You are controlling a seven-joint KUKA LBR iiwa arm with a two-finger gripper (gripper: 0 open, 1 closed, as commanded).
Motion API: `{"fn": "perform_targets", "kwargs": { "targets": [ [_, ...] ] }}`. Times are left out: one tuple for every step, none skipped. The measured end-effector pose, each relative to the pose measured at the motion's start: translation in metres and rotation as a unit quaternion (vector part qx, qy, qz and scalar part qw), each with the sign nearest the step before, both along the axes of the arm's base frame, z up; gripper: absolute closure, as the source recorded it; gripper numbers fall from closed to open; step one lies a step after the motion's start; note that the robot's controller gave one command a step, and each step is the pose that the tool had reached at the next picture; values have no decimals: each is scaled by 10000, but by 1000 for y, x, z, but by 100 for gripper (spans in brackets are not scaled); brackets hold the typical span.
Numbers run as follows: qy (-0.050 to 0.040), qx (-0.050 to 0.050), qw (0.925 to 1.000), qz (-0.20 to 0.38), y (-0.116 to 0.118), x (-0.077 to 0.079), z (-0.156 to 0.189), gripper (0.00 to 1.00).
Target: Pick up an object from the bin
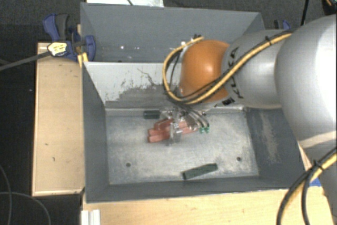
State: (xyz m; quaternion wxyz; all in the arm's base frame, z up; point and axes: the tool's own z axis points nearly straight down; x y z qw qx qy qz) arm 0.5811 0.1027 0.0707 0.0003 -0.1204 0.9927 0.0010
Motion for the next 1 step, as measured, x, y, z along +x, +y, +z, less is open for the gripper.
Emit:
{"fn": "perform_targets", "kwargs": {
  "targets": [
    [-58, -12, 9970, 777, -46, -12, 191, 100]
  ]
}}
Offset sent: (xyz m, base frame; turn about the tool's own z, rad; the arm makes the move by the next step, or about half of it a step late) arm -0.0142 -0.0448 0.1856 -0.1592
